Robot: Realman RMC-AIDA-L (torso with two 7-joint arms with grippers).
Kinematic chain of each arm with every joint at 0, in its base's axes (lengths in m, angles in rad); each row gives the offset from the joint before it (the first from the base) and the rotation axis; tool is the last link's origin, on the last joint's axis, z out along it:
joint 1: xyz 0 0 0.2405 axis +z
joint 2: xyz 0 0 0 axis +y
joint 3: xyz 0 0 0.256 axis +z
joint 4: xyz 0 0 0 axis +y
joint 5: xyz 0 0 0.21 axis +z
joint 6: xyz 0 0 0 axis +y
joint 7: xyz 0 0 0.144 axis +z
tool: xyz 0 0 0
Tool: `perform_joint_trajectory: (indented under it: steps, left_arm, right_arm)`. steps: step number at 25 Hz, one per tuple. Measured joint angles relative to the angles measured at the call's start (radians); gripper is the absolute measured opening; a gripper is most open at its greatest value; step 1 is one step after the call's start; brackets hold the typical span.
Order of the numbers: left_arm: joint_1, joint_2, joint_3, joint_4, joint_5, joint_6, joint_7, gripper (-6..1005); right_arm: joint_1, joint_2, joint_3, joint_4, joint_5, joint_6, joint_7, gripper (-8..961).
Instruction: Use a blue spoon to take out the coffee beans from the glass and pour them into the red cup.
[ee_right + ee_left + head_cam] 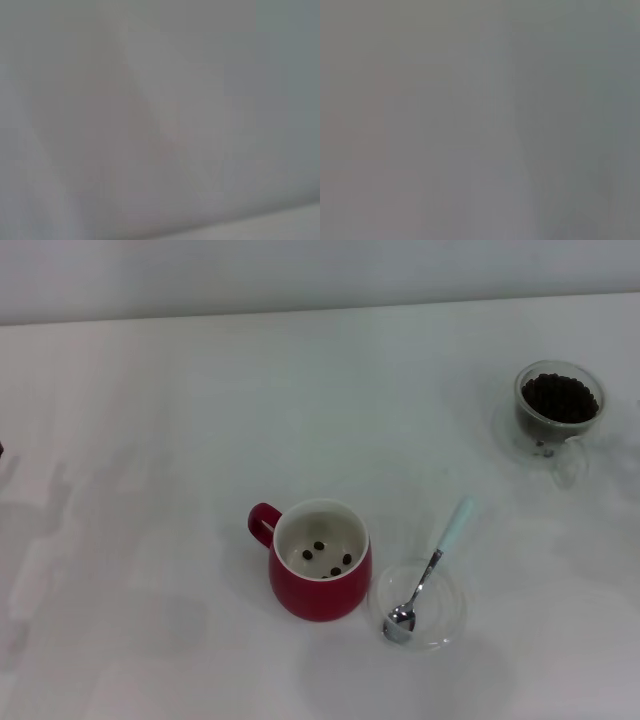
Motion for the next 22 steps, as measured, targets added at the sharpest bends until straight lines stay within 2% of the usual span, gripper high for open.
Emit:
perform_joint_trajectory:
  steps: [2,5,11,15,22]
  left_arm:
    - [0.000,-0.001,0.000,0.000,-0.008,-0.003,0.000,584]
    - [0.000,-0.003,0.000,0.000,-0.021,-0.004,0.003,585]
    - [0.007,-0.004,0.000,0.011,-0.085,0.005,0.023,582]
    - [0.006,-0.002,0.000,0.018,-0.124,0.008,0.031,583]
    - [0.003,-0.005,0.000,0.044,-0.174,0.007,0.038,583]
  right_arm:
    - [-0.005,0.004,0.108,-0.001,0.000,-0.034,-0.080,254]
    - [-0.006,0.012,0.166,0.001,0.000,-0.056,-0.154,254]
    - [0.007,0.065,0.377,0.050,0.000,-0.105,-0.427,254]
    - [0.032,0.066,0.501,0.140,0.000,-0.109,-0.576,254]
    - [0.064,0.066,0.546,0.148,0.030,-0.141,-0.690,254]
